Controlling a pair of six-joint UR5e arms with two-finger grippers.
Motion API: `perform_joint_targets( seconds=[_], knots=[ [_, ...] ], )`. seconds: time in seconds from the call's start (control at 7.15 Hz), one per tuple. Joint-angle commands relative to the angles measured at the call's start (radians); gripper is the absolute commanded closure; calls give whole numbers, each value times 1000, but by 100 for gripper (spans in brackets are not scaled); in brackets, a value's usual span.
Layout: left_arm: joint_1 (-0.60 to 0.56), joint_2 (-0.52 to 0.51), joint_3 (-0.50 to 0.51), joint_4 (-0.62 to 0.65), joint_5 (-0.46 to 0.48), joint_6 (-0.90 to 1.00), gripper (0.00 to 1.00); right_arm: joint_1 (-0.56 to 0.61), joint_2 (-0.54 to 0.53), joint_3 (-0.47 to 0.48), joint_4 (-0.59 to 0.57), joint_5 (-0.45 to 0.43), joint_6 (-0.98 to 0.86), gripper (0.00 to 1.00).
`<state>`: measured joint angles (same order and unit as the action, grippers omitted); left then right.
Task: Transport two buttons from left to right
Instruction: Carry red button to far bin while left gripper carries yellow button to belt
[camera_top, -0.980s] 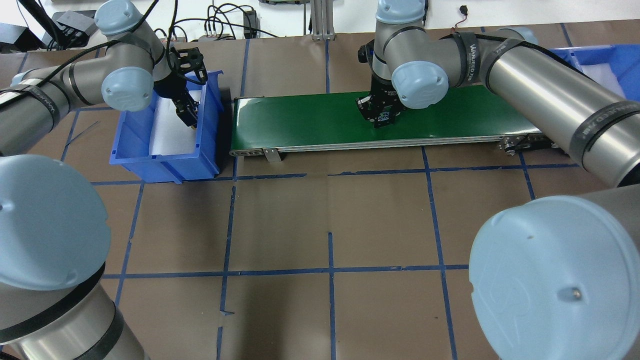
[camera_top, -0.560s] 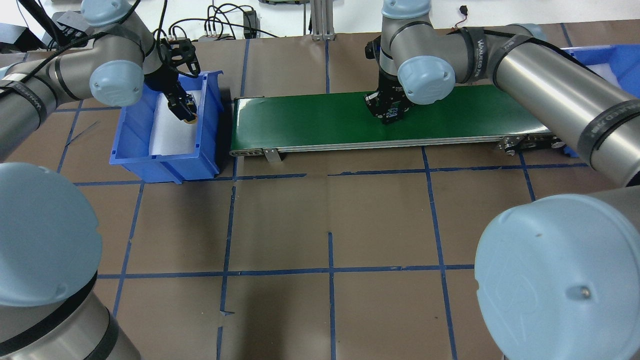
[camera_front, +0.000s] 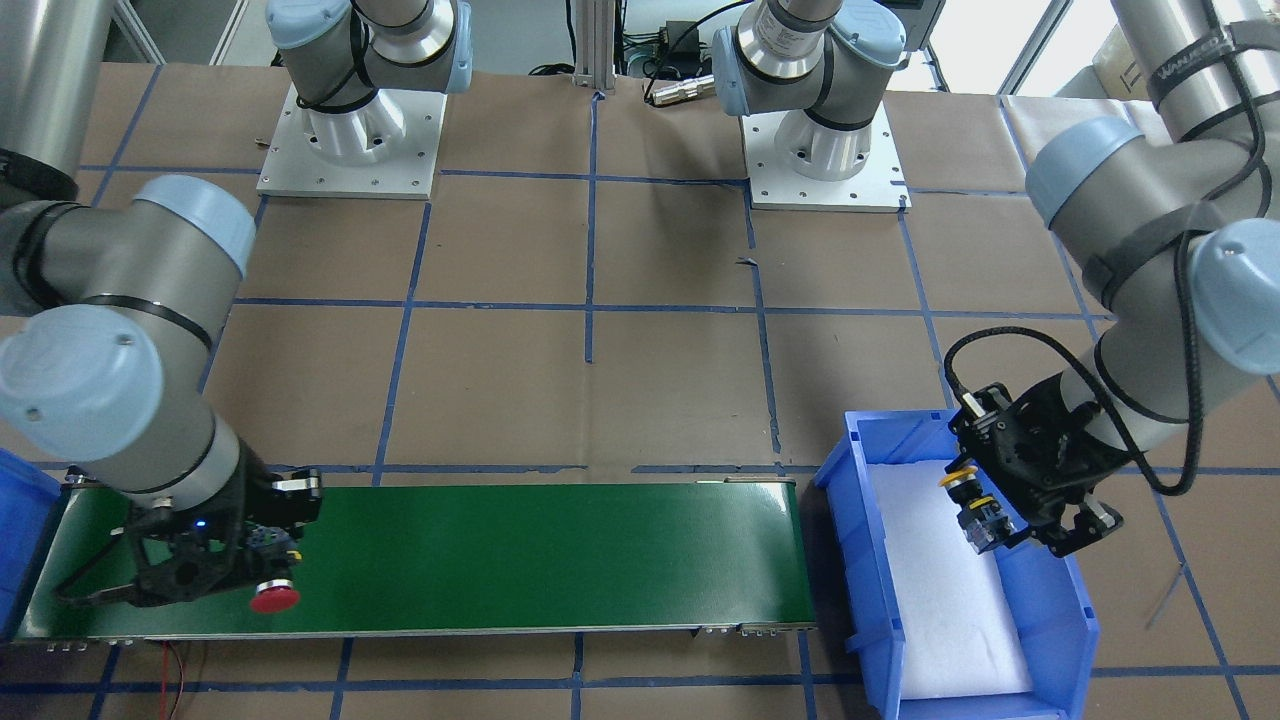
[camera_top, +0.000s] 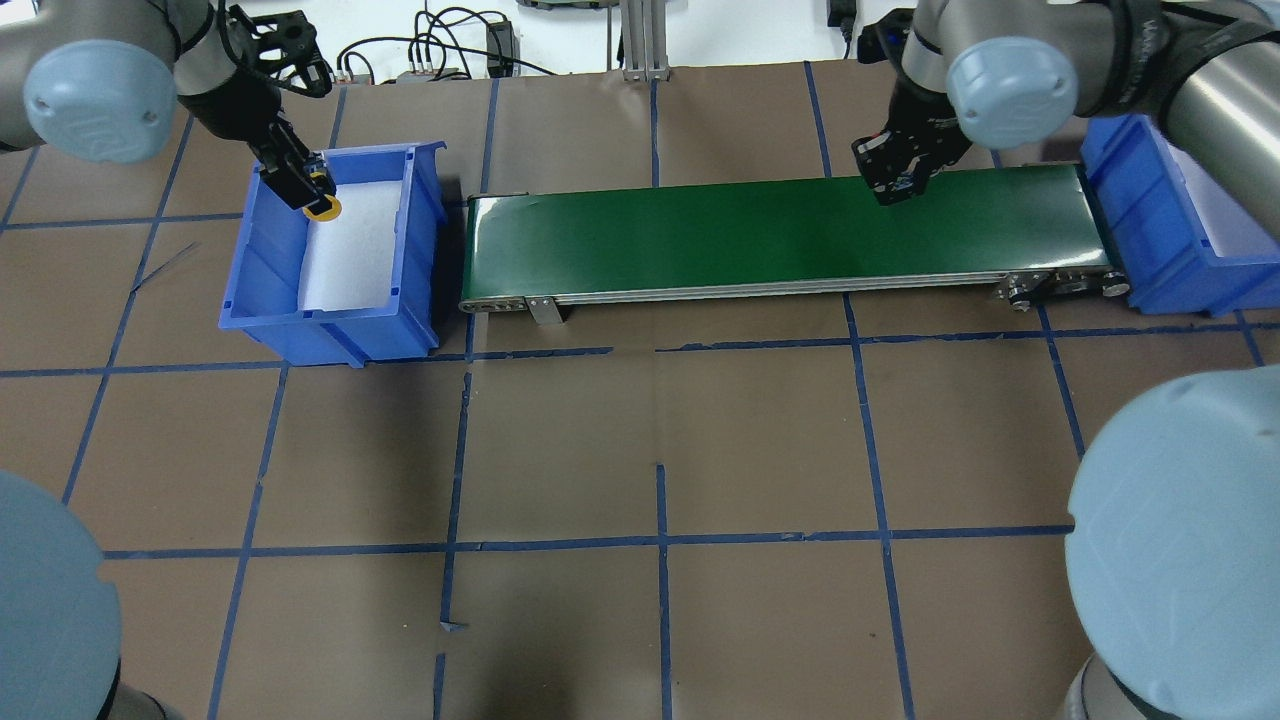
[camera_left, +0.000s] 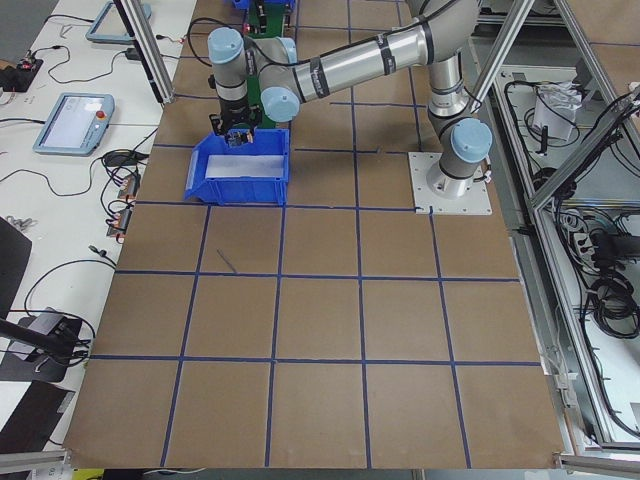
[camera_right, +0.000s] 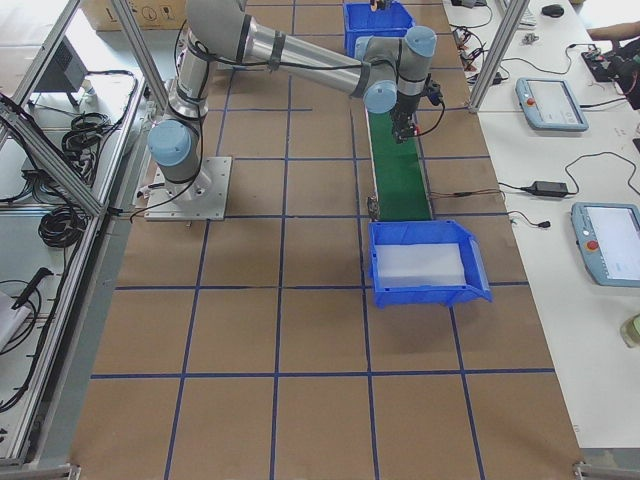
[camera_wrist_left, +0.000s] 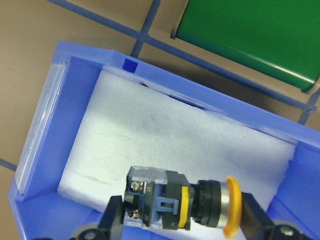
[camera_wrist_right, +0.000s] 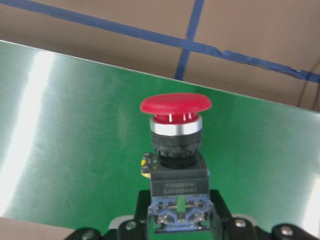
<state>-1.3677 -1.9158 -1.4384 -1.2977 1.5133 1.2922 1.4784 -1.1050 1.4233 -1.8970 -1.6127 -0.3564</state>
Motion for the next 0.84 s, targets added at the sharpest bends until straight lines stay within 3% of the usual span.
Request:
perform_joint_targets(
  seconds=[0.0,0.42,0.7],
  knots=[
    [-20,82,0,-64,-13,-158,30,-162,-29,0,27,-3,-225,92],
    [-164,72,1,-52,-19,-463,29,-346,-30,-3,27,-3,-412,92],
    [-189,6,-3,10,-115,-632,29,-423,-30,-4,23,-13,-487,92]
  ],
)
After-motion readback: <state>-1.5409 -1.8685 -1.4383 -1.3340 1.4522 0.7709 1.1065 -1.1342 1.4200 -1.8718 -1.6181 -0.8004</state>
